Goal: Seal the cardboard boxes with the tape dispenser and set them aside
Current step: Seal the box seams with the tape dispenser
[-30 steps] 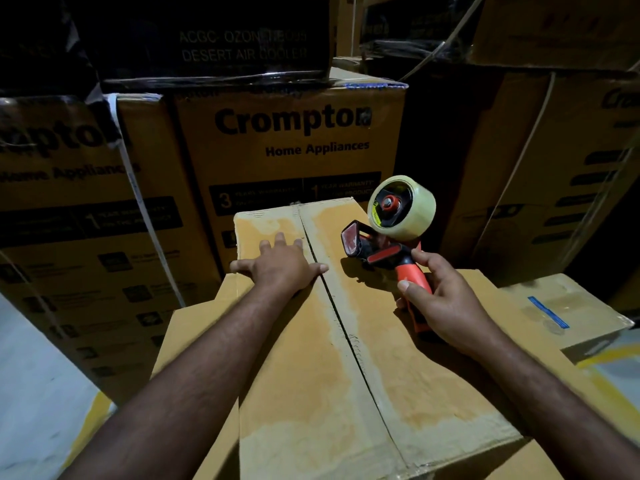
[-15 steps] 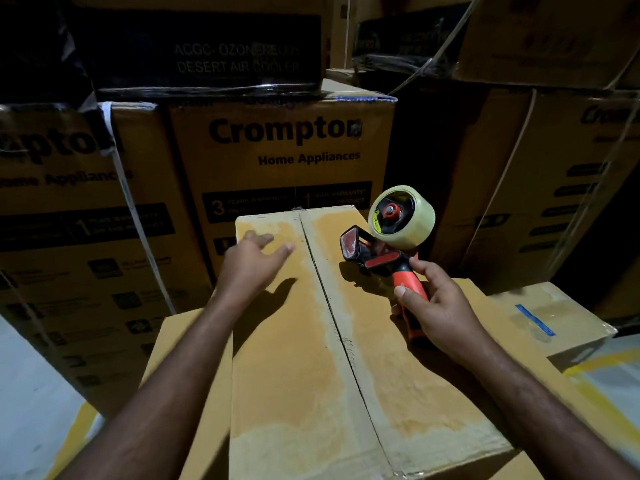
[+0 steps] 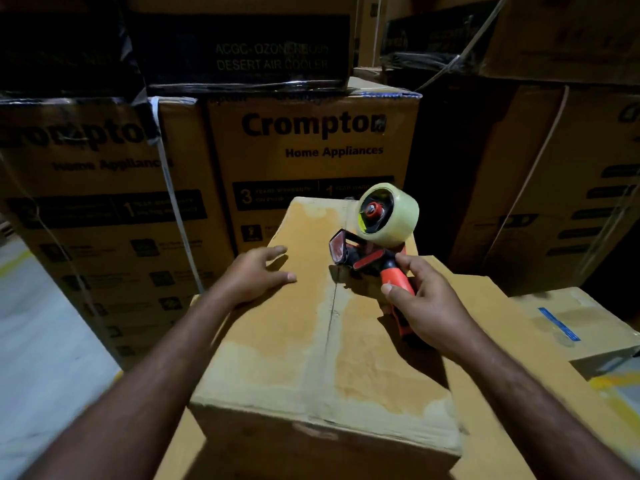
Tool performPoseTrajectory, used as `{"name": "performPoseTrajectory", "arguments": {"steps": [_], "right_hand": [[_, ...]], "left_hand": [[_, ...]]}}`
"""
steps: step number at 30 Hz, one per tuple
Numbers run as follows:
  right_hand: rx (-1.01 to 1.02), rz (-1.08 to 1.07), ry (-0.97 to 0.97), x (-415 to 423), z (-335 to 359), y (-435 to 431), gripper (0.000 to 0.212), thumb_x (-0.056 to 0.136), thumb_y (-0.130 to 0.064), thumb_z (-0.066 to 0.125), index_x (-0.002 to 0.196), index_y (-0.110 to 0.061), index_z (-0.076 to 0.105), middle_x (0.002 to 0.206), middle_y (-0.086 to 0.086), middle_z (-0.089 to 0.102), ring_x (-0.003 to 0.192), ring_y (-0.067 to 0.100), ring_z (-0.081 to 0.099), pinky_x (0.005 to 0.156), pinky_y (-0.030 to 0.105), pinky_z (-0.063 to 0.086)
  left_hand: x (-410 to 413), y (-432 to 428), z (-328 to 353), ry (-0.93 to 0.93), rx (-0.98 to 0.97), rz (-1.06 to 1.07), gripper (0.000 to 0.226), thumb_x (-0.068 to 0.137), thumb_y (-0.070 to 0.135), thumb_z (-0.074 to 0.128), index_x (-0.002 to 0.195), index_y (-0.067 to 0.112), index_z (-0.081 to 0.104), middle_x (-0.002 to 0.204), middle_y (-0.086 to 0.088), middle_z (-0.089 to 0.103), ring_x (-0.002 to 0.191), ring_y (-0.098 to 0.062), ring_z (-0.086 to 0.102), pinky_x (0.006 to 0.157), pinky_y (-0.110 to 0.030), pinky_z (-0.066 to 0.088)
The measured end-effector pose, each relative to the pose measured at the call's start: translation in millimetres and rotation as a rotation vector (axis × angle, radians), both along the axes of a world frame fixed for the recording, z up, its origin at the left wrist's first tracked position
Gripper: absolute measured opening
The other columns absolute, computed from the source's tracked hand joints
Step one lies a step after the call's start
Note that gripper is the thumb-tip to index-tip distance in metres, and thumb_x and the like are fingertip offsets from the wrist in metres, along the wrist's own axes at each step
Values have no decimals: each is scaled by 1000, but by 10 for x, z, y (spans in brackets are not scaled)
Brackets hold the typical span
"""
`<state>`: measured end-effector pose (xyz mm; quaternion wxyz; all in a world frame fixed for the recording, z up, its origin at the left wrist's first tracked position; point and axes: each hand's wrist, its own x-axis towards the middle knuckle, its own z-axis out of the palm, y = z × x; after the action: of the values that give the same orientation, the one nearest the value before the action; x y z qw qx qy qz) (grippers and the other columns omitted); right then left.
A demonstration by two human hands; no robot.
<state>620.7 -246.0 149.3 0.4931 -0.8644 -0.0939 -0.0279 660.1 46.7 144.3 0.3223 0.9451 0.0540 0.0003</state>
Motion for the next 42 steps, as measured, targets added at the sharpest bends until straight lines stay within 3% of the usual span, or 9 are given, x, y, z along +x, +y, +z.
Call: {"name": "performPoseTrajectory", "arguments": {"steps": [3, 7, 15, 24, 26, 28, 31, 35, 42], "right_hand": [[-58, 23, -22, -146, -44, 94, 63, 97, -31, 63, 152, -36, 33, 136, -3, 54, 110, 18, 63, 90, 42, 56], [-42, 10, -40, -221, -80, 105, 62, 96, -31, 64, 150, -42, 34, 136, -8, 53, 111, 15, 62, 87, 37, 57], [82, -96, -11, -416, -111, 235, 60, 96, -35, 62, 148, -42, 35, 141, -5, 51, 108, 22, 64, 89, 48, 57], [175, -146, 7, -781, -90, 368, 61, 96, -33, 63, 148, -46, 35, 128, -8, 49, 103, 17, 63, 81, 44, 61], [192, -166, 43, -799, -67, 351, 61, 95, -33, 63, 148, -46, 35, 130, -3, 52, 101, 19, 64, 78, 44, 61], [202, -185, 66, -827, -23, 316, 61, 95, -33, 65, 147, -48, 36, 137, -1, 52, 103, 22, 64, 79, 45, 60], [179, -145, 14, -913, 78, 282, 61, 93, -36, 65, 143, -55, 37, 136, -6, 53, 108, 23, 62, 88, 51, 57], [37, 19, -120, -1096, 229, 343, 64, 86, -52, 59, 143, -61, 31, 100, -32, 47, 88, 11, 65, 71, 45, 61], [-59, 189, -316, -1157, 258, 438, 67, 81, -58, 48, 144, -56, 25, 109, -37, 42, 93, 5, 62, 69, 25, 58]], "left_hand": [[38, 73, 174, 41, 212, -5, 75, 85, 50, 75, 151, 29, 45, 151, -4, 51, 133, -25, 50, 103, -40, 46], [-353, 45, 157, 159, 452, 134, 55, 94, 62, 57, 127, 19, 59, 108, -2, 65, 95, -21, 62, 84, -41, 57], [-472, -180, 91, 5, 73, 174, 74, 94, 60, 60, 156, 28, 35, 150, -4, 51, 126, -26, 56, 98, -43, 52], [64, -58, 162, -82, -197, -34, 49, 96, 32, 68, 143, 28, 55, 148, -6, 53, 125, -21, 56, 93, -37, 52], [57, -100, 168, -110, -120, -4, 46, 99, 33, 64, 143, 28, 55, 143, -2, 58, 110, -10, 60, 79, -27, 51], [-84, -196, 191, -207, -119, 89, 37, 102, 36, 59, 135, 22, 63, 129, -1, 66, 87, -1, 61, 76, -32, 58], [-418, -292, 320, -60, -489, 215, 49, 102, 51, 52, 110, 7, 70, 102, -10, 75, 76, -16, 71, 79, -40, 62], [-723, -346, 511, 396, -1047, 81, 84, 95, 72, 42, 121, -5, 61, 93, -22, 73, 77, -29, 73, 69, -40, 64], [-948, -223, 549, 399, -1539, 158, 80, 91, 69, 54, 130, 0, 59, 120, -30, 67, 111, -46, 67, 89, -63, 52]]}}
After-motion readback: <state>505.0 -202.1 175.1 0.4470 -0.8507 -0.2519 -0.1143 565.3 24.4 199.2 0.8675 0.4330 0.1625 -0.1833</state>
